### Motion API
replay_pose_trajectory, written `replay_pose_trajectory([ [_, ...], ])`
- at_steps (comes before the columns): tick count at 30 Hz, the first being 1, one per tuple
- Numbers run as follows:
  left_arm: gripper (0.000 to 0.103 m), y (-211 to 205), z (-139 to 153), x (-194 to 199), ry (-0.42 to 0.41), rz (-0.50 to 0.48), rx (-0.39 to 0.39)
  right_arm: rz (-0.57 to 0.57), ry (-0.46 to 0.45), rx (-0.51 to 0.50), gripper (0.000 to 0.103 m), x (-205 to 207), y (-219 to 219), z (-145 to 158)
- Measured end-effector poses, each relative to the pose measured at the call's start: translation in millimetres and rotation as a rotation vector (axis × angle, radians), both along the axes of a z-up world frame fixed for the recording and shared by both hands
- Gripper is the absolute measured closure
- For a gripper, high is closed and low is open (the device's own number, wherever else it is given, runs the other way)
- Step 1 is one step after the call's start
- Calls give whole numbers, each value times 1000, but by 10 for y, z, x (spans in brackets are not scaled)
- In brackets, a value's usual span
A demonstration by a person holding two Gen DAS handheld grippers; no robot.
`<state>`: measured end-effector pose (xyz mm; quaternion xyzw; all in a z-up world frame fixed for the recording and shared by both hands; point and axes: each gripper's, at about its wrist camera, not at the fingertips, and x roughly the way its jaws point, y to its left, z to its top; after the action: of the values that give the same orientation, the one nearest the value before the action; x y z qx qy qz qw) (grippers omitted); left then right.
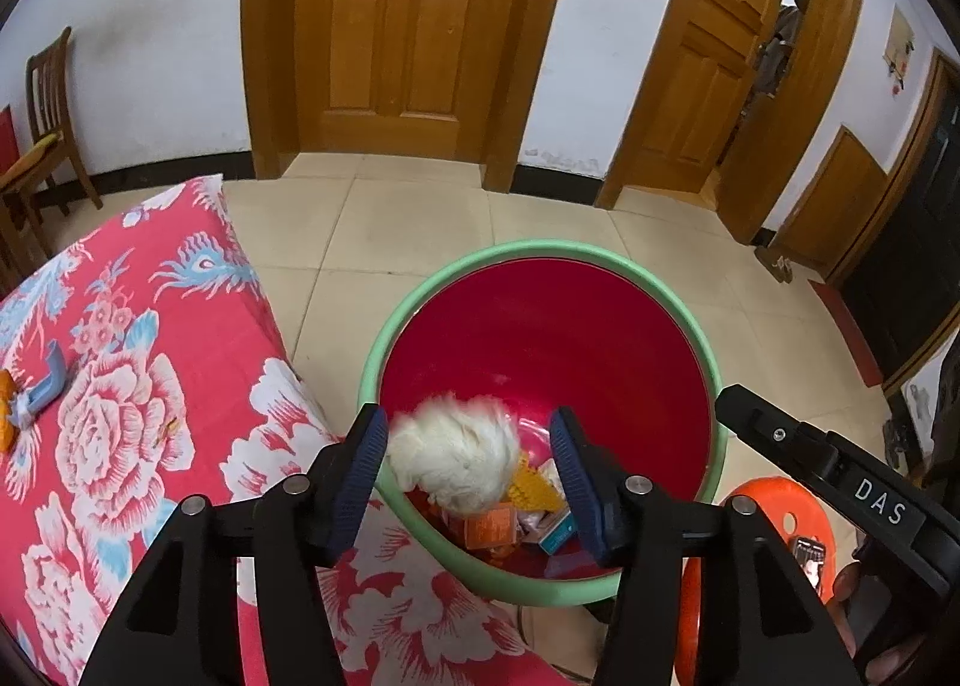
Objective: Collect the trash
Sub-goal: 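Move both open grippers back to the orange bow and blue piece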
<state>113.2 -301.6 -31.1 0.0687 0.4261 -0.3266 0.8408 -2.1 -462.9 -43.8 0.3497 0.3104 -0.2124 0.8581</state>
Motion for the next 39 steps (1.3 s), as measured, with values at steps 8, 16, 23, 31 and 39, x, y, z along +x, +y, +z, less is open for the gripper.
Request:
replay_pose_trajectory([
  [8,44,71,54,-23,-6,16,-11,-1,-6,-4,60,-13,2,23],
  [16,44,297,186,-8,-27,63,-37,20,-14,-14,52,-8,104,86],
  [23,44,632,289,68,-50,136,-52,47,-15,-27,49,71,247,176],
  [31,44,1094,378,195,-83,226,-49,105,-19,-44,49,190,471,262],
  [39,44,1576,438,306,-107,318,-40,180,-26,-64,48,364,758,404],
])
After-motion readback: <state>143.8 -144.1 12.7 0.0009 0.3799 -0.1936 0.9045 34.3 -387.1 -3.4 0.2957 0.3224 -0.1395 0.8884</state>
